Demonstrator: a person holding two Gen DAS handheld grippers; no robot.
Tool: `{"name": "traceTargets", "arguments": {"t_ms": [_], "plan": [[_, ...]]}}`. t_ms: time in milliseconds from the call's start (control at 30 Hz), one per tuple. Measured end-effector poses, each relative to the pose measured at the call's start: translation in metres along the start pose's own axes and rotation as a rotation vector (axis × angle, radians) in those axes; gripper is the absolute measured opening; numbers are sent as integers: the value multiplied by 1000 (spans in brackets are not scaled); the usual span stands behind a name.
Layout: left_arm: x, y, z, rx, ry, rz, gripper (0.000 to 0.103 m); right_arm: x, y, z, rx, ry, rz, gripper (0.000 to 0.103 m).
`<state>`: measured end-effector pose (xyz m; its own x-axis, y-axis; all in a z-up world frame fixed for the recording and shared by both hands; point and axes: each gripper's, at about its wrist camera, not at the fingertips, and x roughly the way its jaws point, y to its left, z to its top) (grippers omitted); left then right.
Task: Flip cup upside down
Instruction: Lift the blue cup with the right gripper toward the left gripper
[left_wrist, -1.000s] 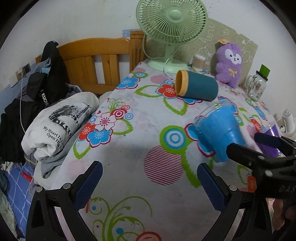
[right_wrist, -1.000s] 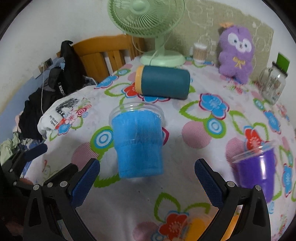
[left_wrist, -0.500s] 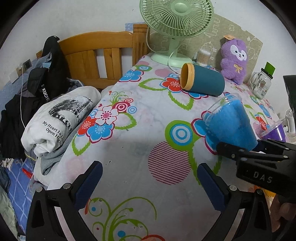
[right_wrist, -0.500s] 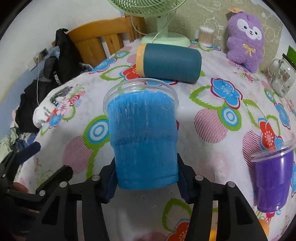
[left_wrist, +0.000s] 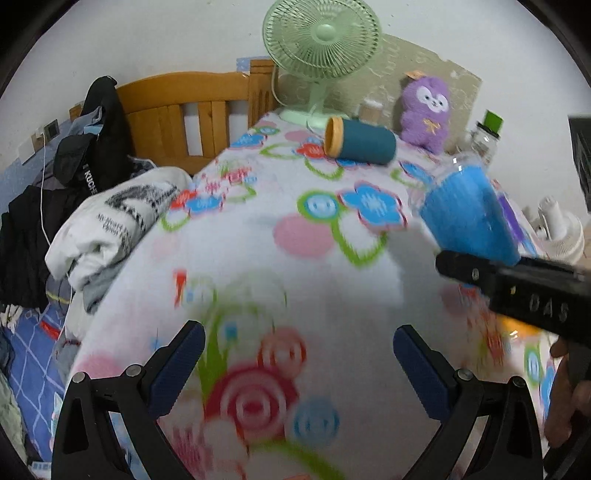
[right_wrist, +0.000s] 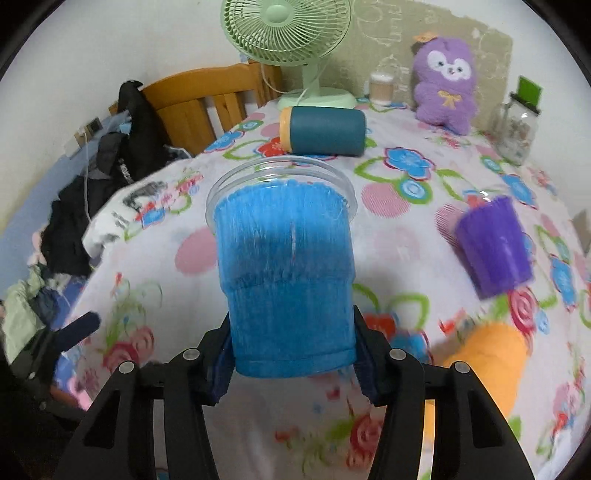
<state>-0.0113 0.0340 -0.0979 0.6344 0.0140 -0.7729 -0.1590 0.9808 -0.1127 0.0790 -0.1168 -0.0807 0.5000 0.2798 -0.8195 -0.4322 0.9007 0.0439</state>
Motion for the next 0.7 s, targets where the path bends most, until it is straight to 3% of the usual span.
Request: {"name": "traceTargets", "arguments": {"t_ms": [133, 267, 500, 600, 700], "plan": [[-14, -2, -25, -5, 5, 0, 103, -11, 17, -12, -51, -15, -27, 57], [-31, 0, -41, -20, -17, 10, 103, -20, 43, -21, -105, -22, 28, 57], [-44, 3, -53, -33, -31, 24, 103, 8, 37, -36, -7, 54, 77, 58], [-46, -1, -51, -24, -38, 19, 103, 10, 28, -39, 52, 92, 168, 59], [-47, -7, -48, -19, -46, 9, 103, -11, 16, -38, 66, 56, 221, 71]]}}
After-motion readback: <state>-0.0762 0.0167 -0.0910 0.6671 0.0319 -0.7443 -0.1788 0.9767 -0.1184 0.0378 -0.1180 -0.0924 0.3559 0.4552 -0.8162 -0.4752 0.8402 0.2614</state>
